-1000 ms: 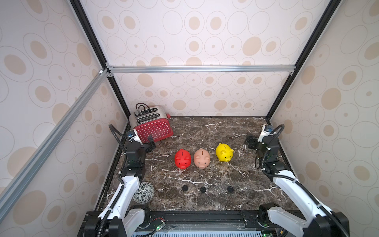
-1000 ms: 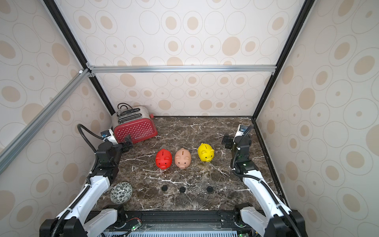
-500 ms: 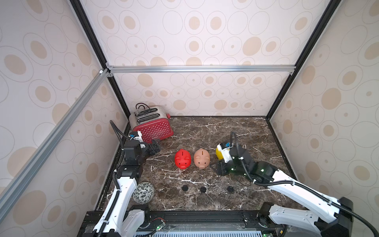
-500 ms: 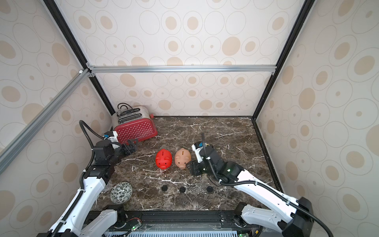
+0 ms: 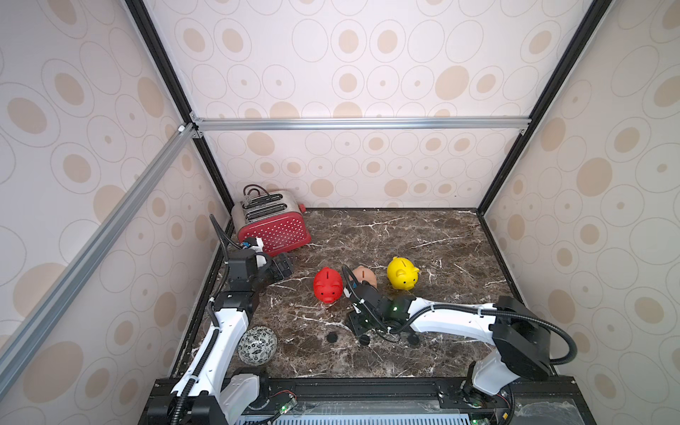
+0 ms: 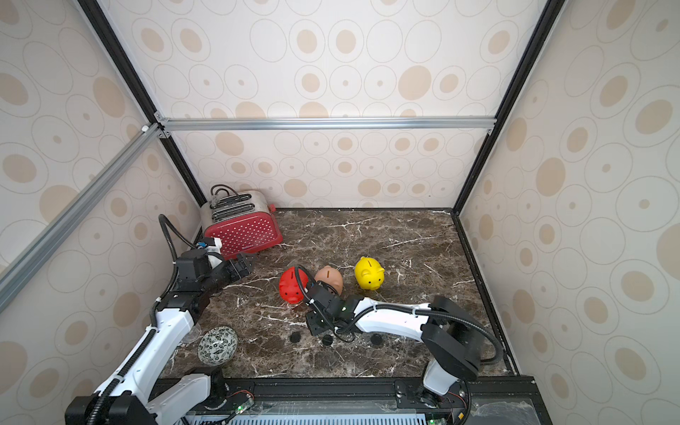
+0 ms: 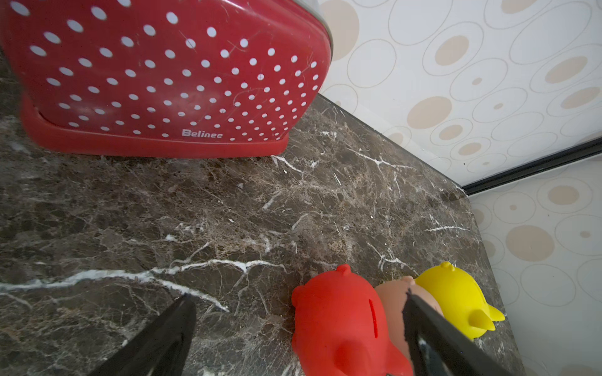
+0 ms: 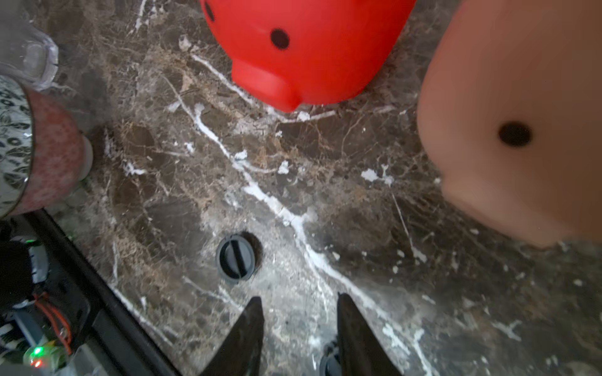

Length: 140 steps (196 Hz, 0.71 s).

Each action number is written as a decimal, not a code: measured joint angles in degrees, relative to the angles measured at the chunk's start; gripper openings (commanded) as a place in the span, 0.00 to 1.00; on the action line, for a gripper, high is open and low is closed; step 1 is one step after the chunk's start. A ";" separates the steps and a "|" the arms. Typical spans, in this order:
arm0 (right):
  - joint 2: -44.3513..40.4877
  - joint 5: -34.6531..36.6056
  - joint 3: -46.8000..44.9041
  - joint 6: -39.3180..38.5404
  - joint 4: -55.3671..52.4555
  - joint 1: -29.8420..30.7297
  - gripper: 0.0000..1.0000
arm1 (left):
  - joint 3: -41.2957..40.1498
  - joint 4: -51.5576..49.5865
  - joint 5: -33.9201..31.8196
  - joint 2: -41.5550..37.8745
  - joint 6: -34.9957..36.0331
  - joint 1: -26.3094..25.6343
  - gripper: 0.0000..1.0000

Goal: Close piggy banks
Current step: Move the piggy bank to the center of the board.

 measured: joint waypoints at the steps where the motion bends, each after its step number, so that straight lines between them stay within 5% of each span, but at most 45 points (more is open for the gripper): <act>1: 0.17 -0.02 0.13 -0.13 0.17 -0.15 0.36 | 0.00 0.00 0.07 0.07 0.02 -0.02 0.97; 107: 8.50 -4.35 4.42 -2.64 5.03 -11.89 0.37 | 1.64 -0.20 2.03 4.31 0.02 -1.66 0.97; 140: 11.23 -6.01 7.10 -3.89 4.55 -16.28 0.45 | 1.90 -0.17 2.56 5.46 0.00 -3.74 0.98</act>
